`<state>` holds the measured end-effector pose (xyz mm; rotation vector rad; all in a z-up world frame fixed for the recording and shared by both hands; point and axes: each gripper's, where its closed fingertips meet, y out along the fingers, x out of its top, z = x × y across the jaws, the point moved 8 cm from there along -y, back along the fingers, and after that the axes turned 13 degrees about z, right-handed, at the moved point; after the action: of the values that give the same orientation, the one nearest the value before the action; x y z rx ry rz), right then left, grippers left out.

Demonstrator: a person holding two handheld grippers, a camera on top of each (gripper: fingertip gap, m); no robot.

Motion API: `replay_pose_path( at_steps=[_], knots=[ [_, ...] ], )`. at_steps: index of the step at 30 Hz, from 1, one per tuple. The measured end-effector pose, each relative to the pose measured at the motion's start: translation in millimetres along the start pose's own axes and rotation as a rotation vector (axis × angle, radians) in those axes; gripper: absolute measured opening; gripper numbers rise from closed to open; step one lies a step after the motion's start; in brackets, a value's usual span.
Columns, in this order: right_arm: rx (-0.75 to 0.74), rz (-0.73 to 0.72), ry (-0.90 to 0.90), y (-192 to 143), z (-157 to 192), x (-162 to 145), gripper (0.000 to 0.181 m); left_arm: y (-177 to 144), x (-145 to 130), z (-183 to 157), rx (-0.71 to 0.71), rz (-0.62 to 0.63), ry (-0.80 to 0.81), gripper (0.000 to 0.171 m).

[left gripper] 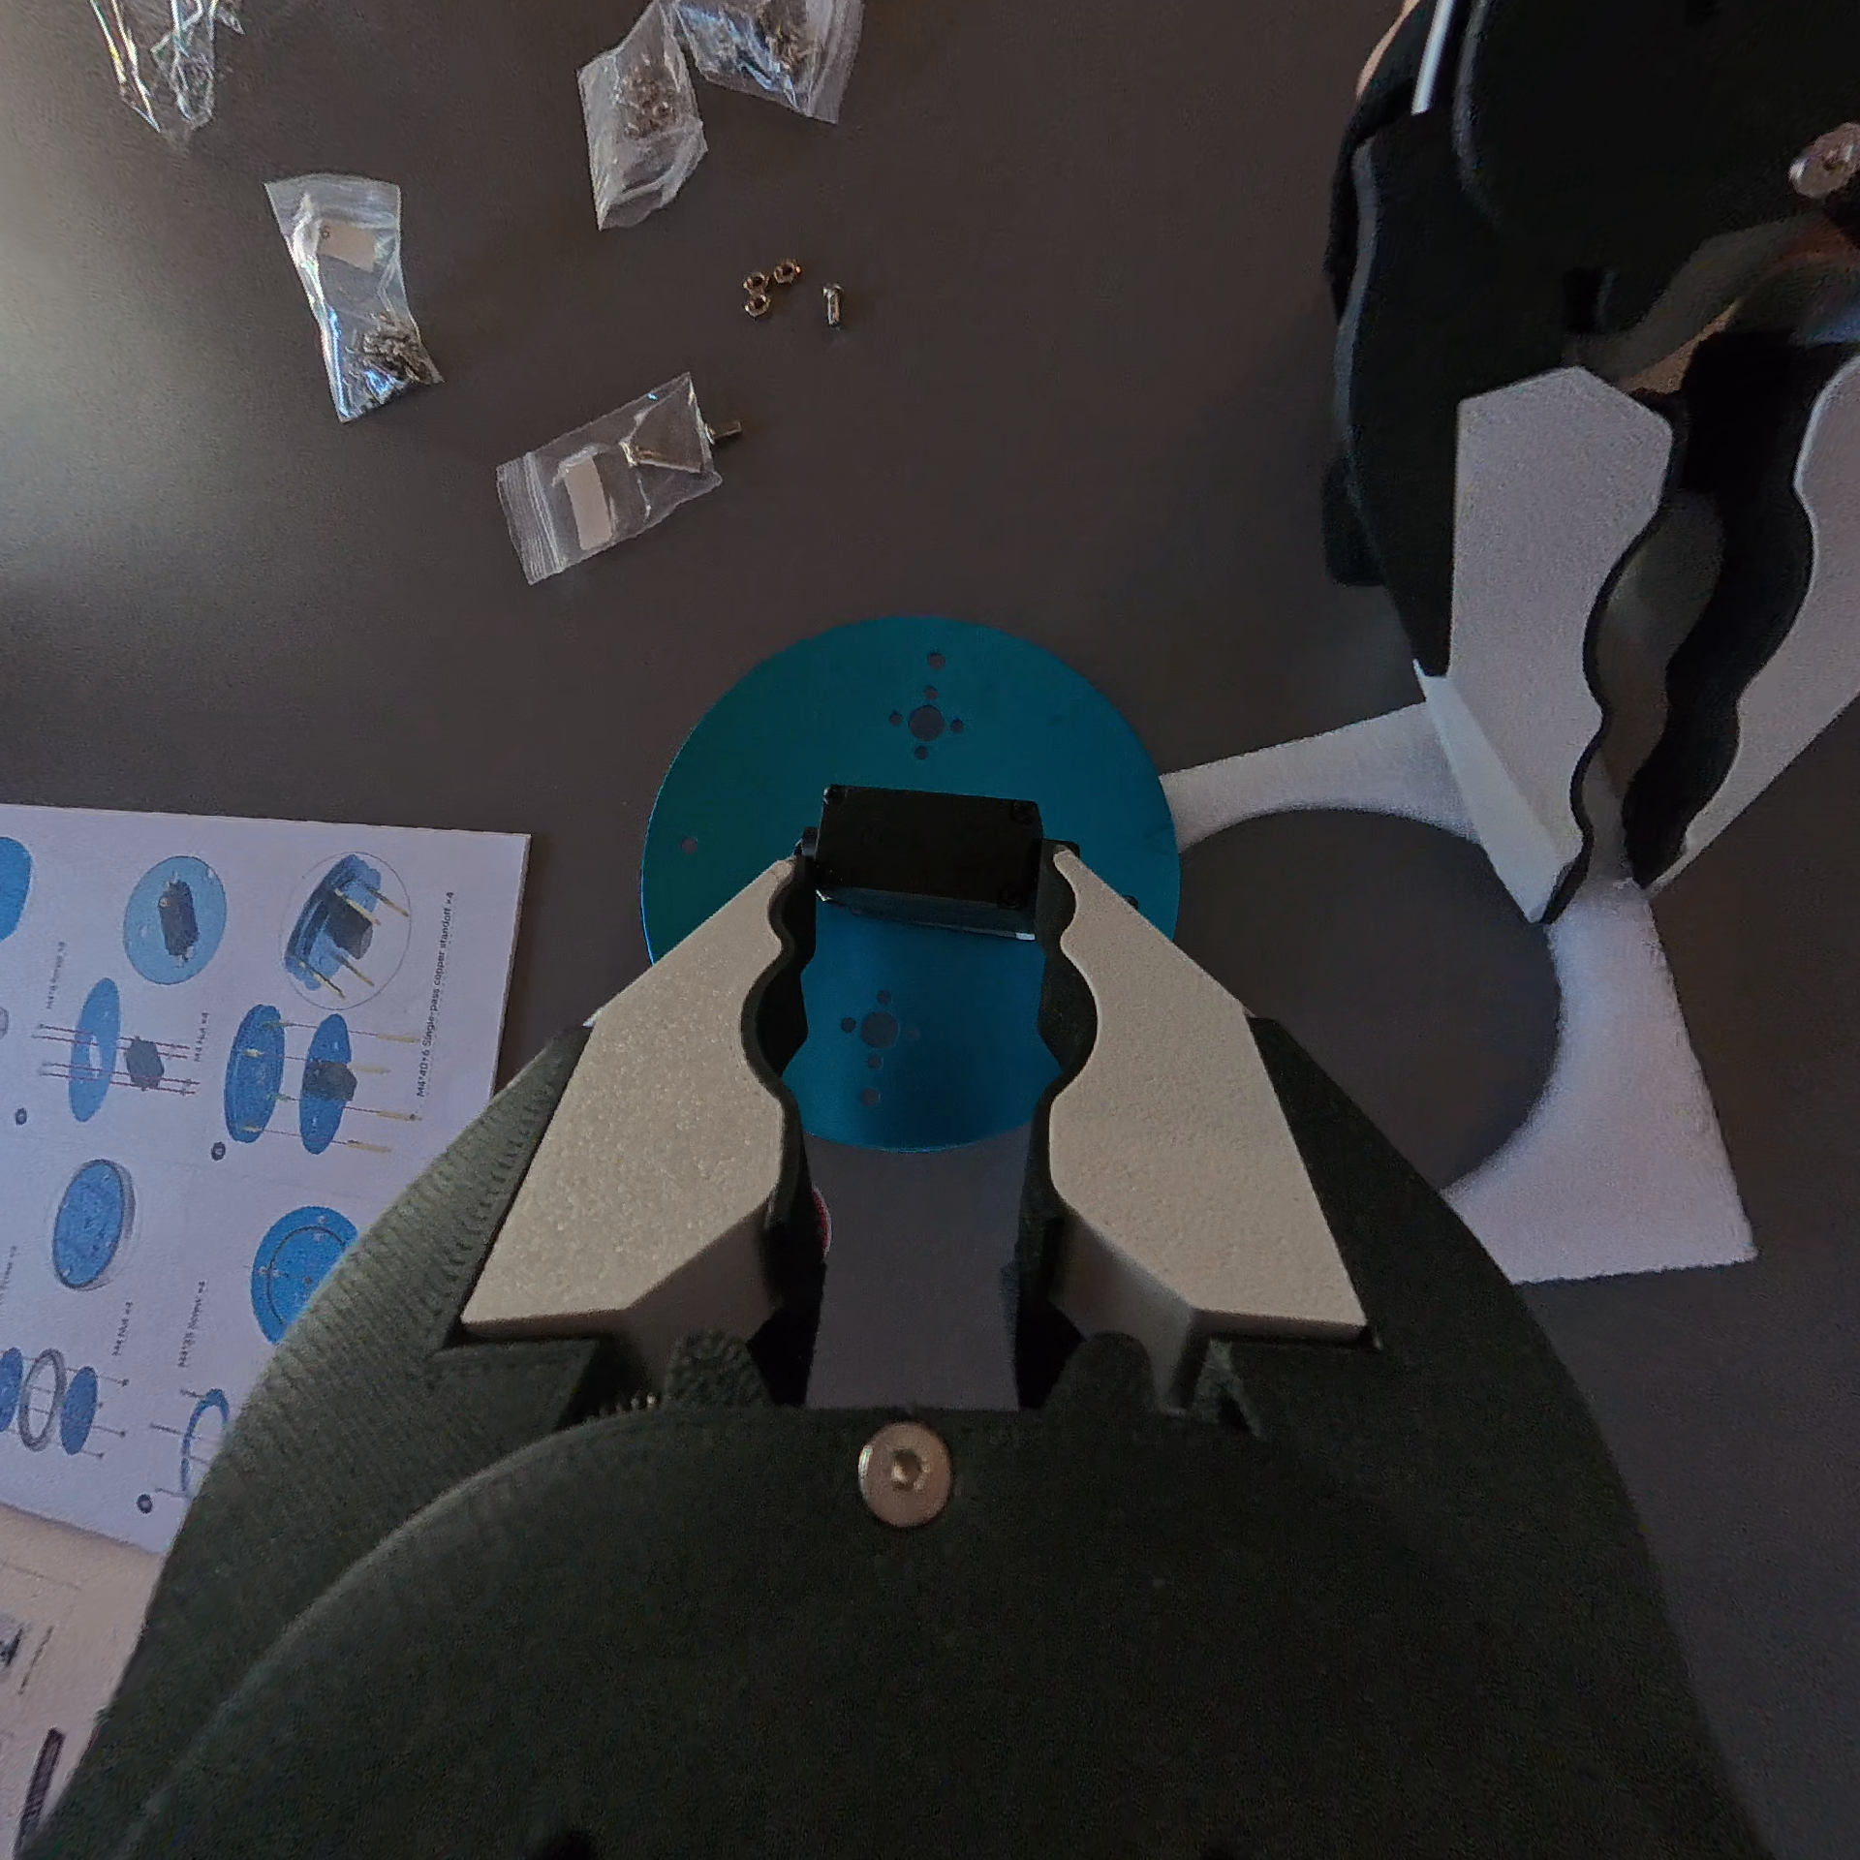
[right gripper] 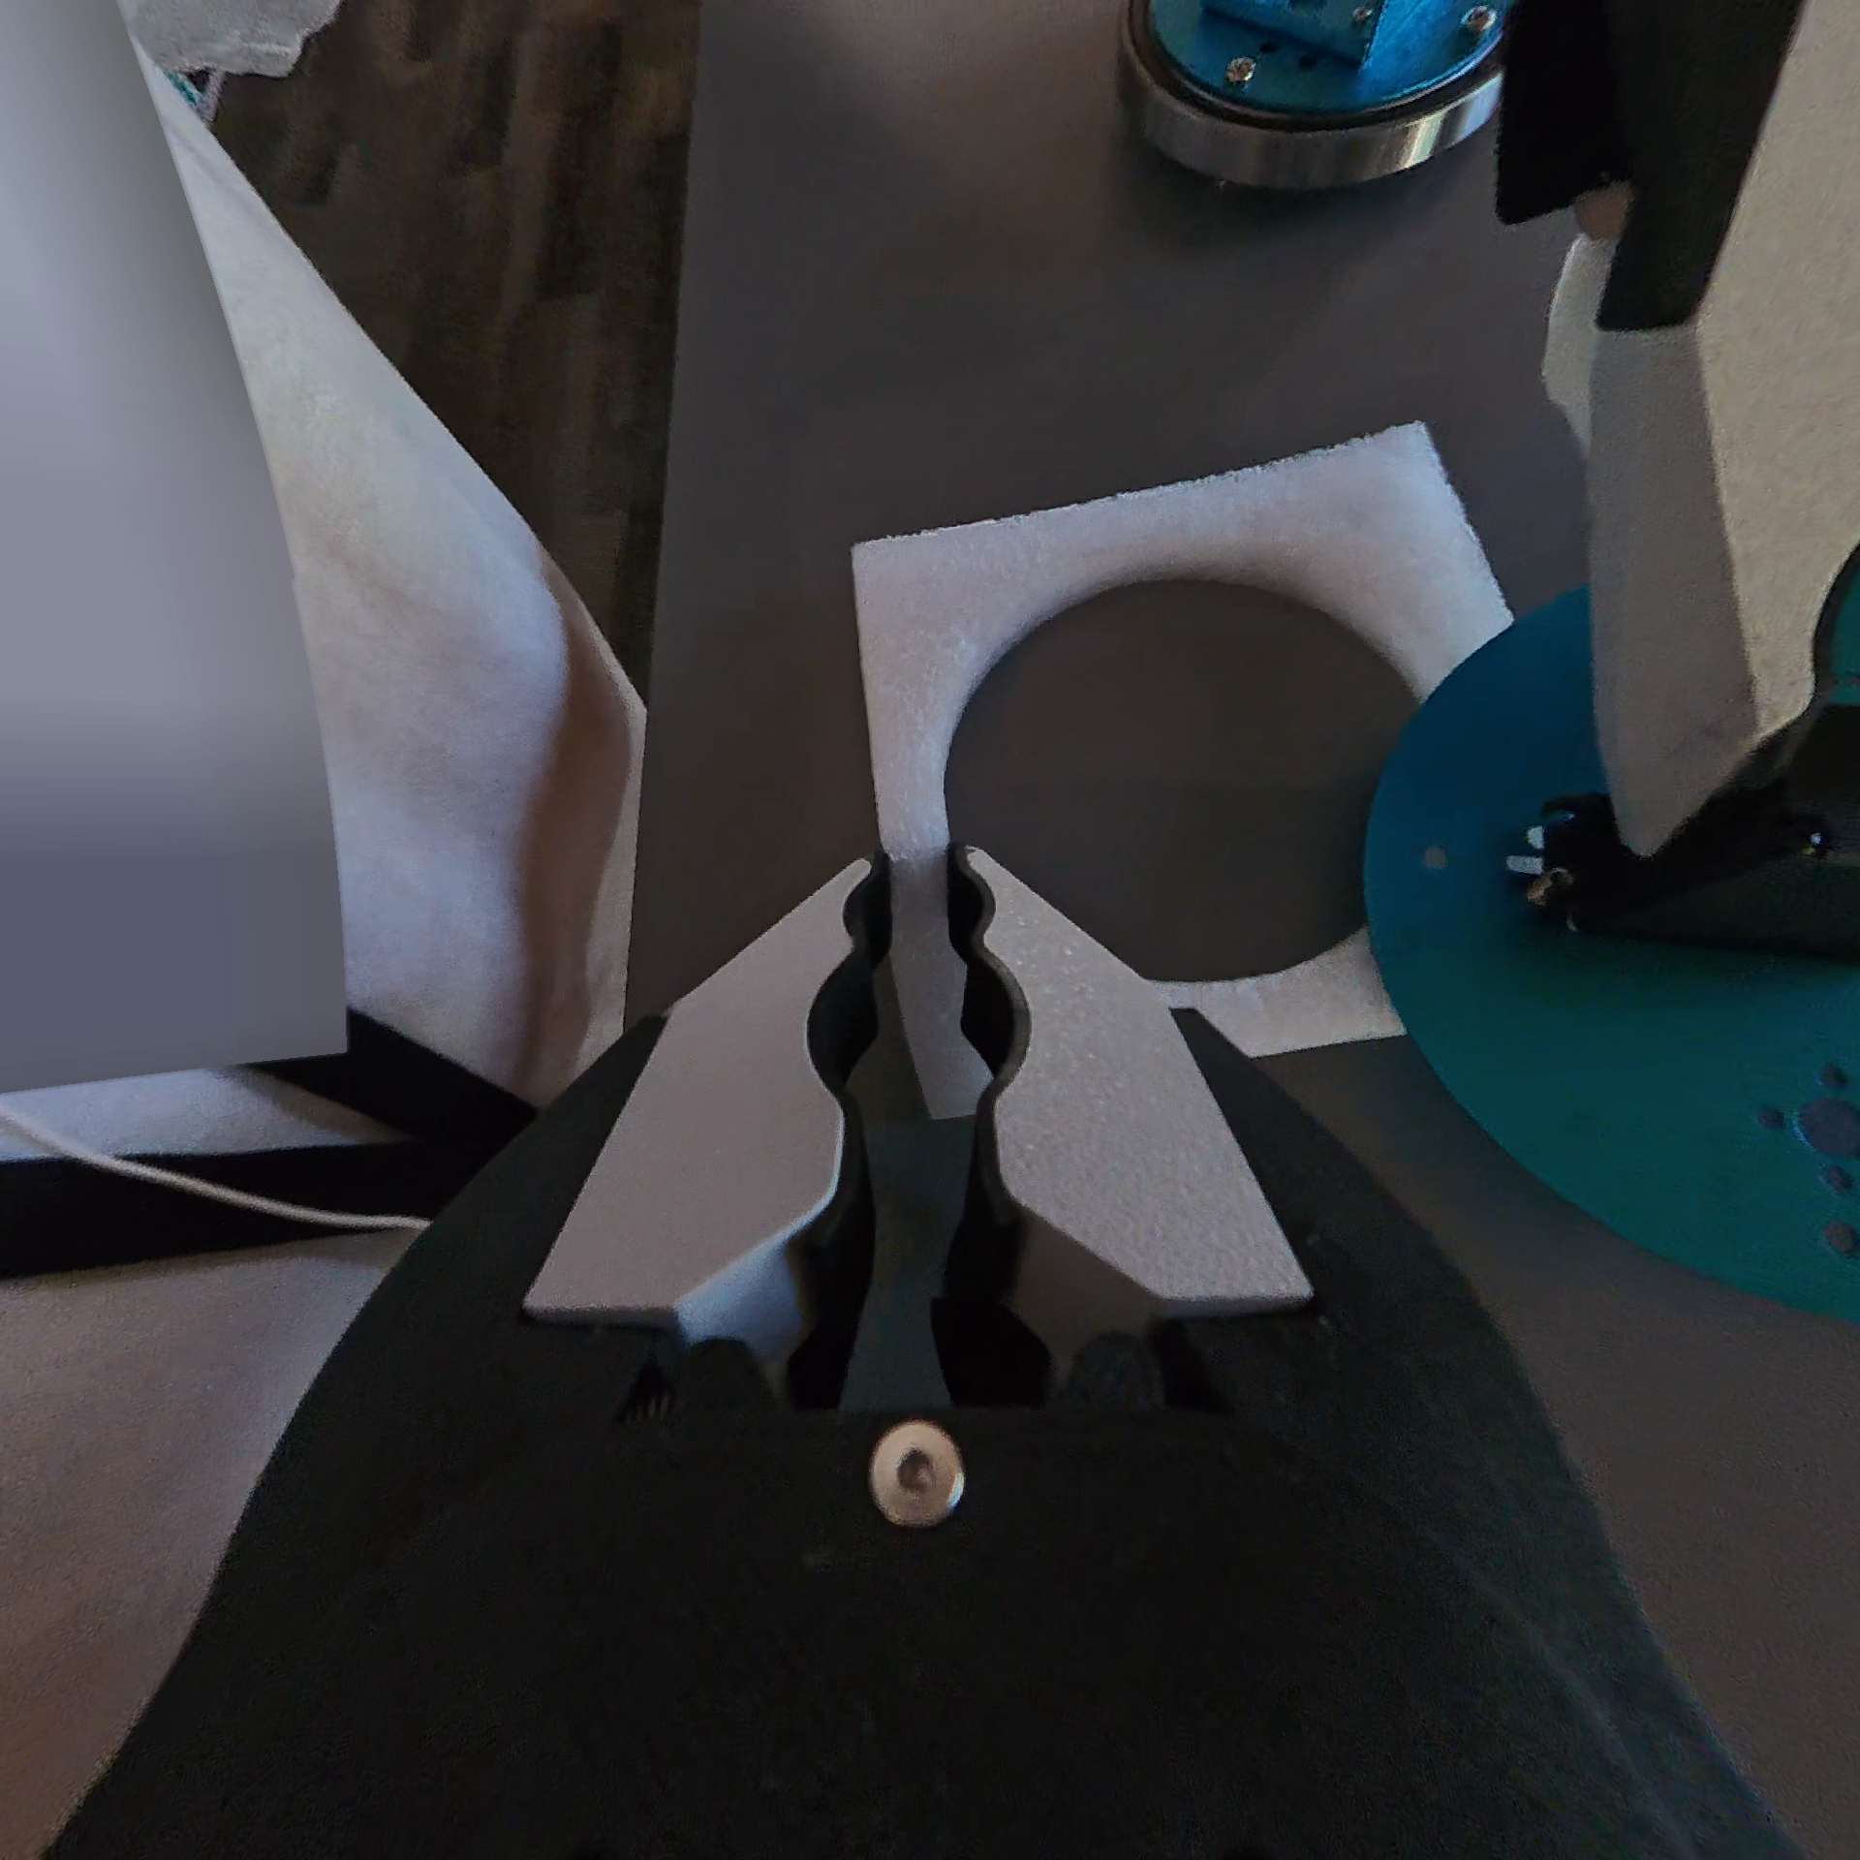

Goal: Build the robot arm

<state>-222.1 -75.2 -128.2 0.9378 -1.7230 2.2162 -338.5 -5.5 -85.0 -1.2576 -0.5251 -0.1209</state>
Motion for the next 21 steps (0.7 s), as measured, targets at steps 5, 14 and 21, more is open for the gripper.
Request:
replay_pose_path(
  at_steps=[5,14,21],
  knots=[
    [0.055,-0.039,-0.050,-7,0,-5,0.021,2,0,1,-0.024,0.000,-0.040,0.044],
    [-0.176,-0.205,0.069,-49,-70,-17,0.049,3,-4,3,-0.046,-0.045,-0.074,0.044],
    [-0.534,0.020,-0.436,-44,-63,-32,0.031,4,-9,7,-0.064,-0.046,-0.096,0.044]
  ],
)
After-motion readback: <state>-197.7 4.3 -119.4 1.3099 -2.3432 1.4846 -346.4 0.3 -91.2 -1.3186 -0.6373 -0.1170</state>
